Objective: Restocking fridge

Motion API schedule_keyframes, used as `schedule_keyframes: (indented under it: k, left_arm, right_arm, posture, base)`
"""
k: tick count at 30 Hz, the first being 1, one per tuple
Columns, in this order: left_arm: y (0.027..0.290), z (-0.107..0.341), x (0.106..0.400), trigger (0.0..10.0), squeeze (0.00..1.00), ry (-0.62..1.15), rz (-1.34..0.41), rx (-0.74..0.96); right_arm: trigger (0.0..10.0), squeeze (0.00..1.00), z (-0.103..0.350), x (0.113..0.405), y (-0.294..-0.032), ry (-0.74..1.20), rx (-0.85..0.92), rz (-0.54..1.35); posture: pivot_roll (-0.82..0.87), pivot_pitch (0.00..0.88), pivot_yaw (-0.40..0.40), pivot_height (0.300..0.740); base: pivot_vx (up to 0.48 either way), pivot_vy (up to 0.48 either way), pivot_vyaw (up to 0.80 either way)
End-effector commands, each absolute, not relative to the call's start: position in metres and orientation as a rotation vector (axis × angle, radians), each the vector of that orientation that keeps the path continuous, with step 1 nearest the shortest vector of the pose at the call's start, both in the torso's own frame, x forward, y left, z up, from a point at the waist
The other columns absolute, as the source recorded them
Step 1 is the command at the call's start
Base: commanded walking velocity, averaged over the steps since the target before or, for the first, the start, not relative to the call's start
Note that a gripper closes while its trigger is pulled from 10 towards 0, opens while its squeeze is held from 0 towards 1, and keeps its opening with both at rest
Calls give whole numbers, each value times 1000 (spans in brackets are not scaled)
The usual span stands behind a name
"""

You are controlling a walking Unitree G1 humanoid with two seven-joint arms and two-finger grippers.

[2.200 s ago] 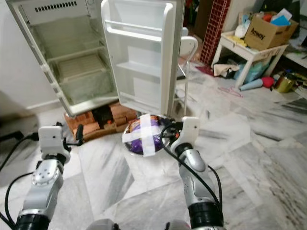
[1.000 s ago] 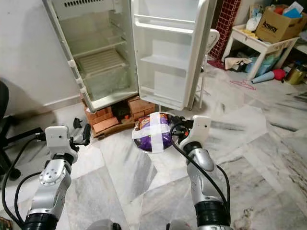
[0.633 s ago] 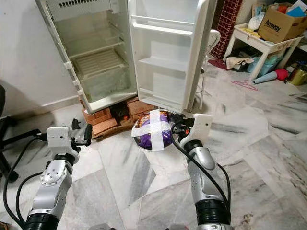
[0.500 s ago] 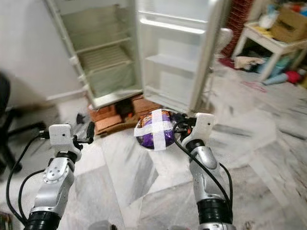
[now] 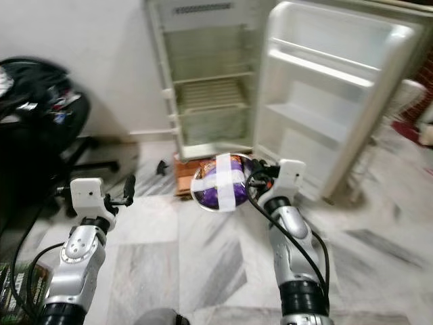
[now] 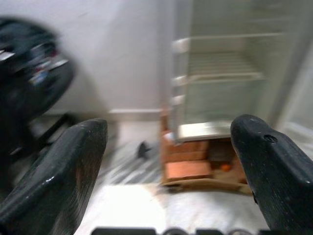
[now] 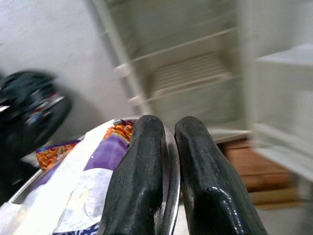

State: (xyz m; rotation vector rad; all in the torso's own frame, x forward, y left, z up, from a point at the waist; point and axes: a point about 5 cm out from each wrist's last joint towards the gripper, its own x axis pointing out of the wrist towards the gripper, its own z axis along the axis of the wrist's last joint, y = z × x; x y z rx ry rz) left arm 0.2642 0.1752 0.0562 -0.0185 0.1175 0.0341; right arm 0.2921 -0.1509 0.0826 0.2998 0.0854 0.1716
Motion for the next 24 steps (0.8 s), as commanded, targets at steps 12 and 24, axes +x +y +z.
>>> schedule_keyframes:
  k: [12,24]
  left_arm:
    - [181,59,265,10000,0,118,48,-13]
    - [180,59,266,10000,0,116,42,-9]
  right_arm:
    - [10000,0,88,296,-143,64,296,199]
    - [10000,0,88,298,-146,60,286,178]
  posture:
    - [-44,0,31,740]
    - [-46,0,32,740]
  base:
    - [331,334,330]
    - [316,362,0]
